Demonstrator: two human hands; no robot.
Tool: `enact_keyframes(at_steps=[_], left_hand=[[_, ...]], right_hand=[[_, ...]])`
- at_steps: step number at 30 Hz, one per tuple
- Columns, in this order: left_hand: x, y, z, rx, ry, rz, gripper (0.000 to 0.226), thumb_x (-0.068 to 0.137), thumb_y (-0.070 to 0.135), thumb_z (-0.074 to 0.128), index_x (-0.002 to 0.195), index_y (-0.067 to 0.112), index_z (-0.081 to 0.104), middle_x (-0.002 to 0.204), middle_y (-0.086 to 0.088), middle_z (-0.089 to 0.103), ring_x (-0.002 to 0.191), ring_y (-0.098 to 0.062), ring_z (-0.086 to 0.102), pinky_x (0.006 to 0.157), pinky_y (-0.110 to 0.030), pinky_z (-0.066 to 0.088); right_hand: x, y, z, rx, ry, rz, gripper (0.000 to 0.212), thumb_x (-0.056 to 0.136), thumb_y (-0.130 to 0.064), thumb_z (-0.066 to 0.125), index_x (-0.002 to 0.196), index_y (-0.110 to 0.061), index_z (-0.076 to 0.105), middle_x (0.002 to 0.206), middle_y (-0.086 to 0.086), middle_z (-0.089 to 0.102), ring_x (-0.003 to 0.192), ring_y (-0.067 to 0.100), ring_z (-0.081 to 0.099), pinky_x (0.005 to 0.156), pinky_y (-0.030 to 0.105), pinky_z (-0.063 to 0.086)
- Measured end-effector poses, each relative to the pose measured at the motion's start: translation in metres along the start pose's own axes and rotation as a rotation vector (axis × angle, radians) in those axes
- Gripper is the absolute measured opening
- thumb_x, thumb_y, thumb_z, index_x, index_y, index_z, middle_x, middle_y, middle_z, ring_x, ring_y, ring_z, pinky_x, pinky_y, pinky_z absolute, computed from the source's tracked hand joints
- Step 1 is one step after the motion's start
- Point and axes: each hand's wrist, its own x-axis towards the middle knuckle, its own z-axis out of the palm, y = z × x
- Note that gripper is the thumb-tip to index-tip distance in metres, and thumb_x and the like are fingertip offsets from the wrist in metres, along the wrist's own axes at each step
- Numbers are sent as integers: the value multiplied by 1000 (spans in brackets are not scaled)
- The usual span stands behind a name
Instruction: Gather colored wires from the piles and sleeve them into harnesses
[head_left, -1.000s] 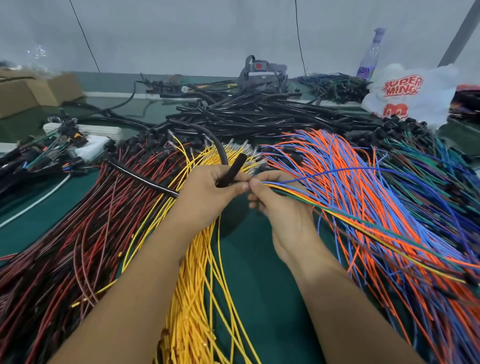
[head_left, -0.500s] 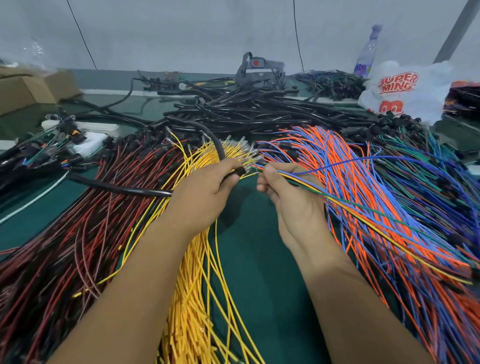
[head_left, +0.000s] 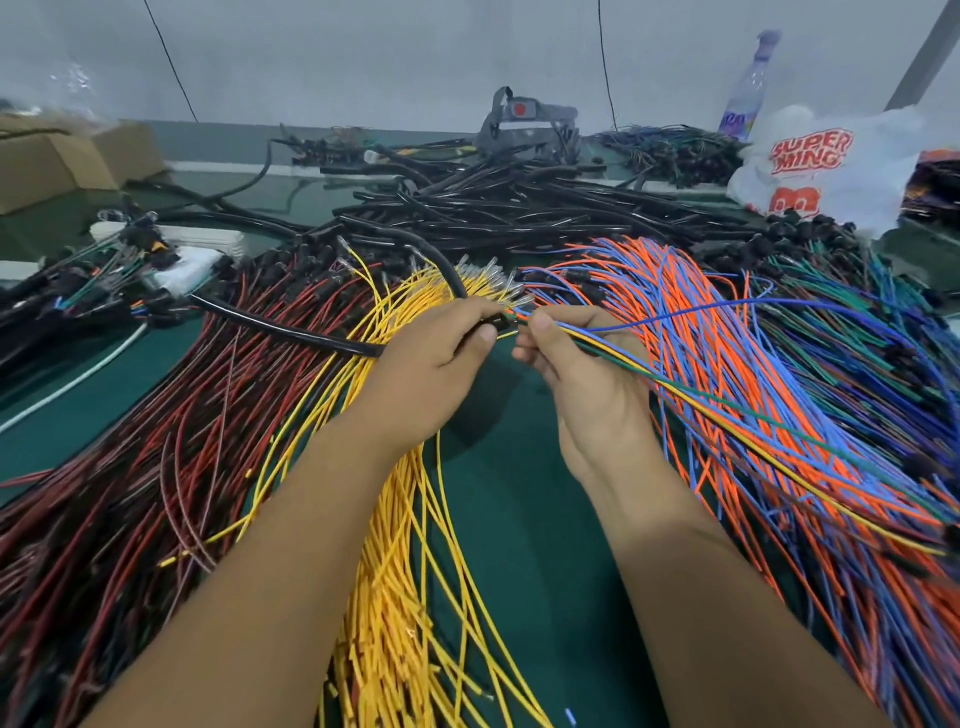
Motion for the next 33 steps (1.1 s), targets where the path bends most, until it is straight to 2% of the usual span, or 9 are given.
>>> enact_keyframes(at_steps=[5,7,10,15,21,24,28,30,33], left_hand=[[0,0,1,-7,3,-11,28,102,17,40,125,11,56,106,5,55,102,-10,49,86,-26,37],[0,0,1,21,24,12,27,102,16,41,123,11,57,105,3,55,101,-12,49,88,-31,40],[2,-1,1,161,82,38,28,101,16,43,123,12,60,103,1,53,105,-23,48,93,-45,37],[2,-2,1,216,165,79,24,98,14,50,116,17,65,104,-5,60,102,-26,50,89,-41,35],[3,-3,0,188,157,91,22,95,13,54,113,15,65,105,-3,61,103,-23,52,89,-47,39],[4,-4,1,166,177,102,19,94,14,55,111,10,65,105,-3,62,102,-22,53,90,-40,39],[4,-5,2,189,203,134,20,93,17,55,109,10,66,104,0,64,97,-16,49,83,-26,31],[3,-6,1,231,209,158,20,93,19,56,108,14,68,103,2,66,94,-13,46,80,-25,29],[3,-7,0,327,194,188,21,92,19,59,110,21,69,97,6,68,93,-20,52,79,-31,33]], right_hand=[[-2,-2,3,-63,-10,-38,11,88,1,64,79,-5,63,69,4,66,61,11,65,65,19,52],[-3,-3,3,-87,-26,-53,9,87,3,65,80,-3,64,67,-3,68,60,10,65,64,18,52],[-5,-4,4,-113,-60,-67,18,85,6,65,75,-8,65,64,-6,68,61,9,65,64,17,52],[-6,-6,4,-157,-71,-76,21,83,8,67,73,-11,67,66,-7,67,66,4,64,67,14,49],[-6,-6,5,-80,-59,-26,18,85,10,63,76,-6,65,76,9,69,71,11,68,72,18,52],[-4,-4,6,48,-20,66,13,88,10,59,81,0,62,77,12,70,73,17,70,78,23,55],[-3,-2,7,165,6,139,13,89,11,55,80,4,61,71,9,70,70,16,70,79,24,56],[-2,-1,6,77,20,129,5,88,10,58,87,10,63,77,15,69,71,18,69,79,25,55],[0,0,1,-156,41,59,7,84,6,64,87,11,67,76,18,67,70,17,65,75,26,54]])
